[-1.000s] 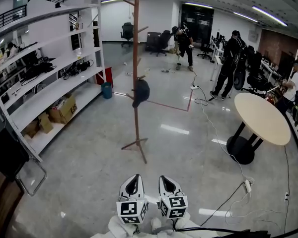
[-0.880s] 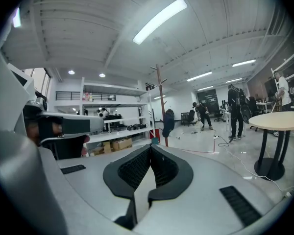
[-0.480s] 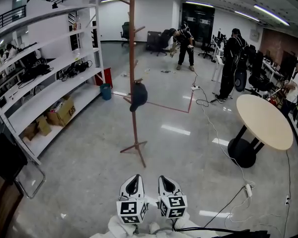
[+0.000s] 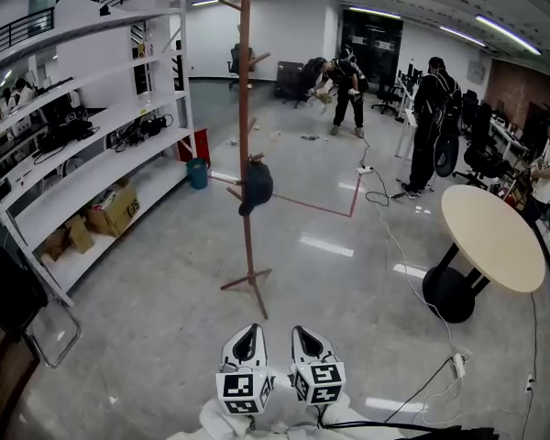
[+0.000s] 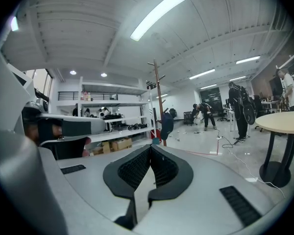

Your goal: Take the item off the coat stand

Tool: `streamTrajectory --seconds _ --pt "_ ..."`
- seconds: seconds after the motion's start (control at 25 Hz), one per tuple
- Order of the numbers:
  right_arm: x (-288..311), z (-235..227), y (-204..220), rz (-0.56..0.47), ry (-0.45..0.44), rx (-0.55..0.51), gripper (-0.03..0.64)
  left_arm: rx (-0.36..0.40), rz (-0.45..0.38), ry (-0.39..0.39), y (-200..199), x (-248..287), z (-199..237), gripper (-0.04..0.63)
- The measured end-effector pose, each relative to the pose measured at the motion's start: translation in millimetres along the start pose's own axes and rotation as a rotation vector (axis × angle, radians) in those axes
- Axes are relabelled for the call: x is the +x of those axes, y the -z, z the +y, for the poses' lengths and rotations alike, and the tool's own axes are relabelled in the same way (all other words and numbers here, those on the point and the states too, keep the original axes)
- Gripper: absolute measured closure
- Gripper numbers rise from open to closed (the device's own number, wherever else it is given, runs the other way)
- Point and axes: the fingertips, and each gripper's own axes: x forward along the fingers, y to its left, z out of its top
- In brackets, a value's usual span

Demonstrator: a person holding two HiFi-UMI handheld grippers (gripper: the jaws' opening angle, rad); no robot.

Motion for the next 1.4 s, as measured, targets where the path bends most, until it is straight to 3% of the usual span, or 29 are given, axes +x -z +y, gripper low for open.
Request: streamTrajectory --seconds 0.56,1.4 --pt "40.8 -22.9 0.9 0.035 -0.030 0.007 0.606 -0.027 0.019 -0.048 8.3 41.4 16.6 0.609" --pt "128.0 -53.3 -20.9 0.034 -0.001 0.040 0.607 -0.006 0.017 -0.023 -10.6 127.3 51.4 0.609"
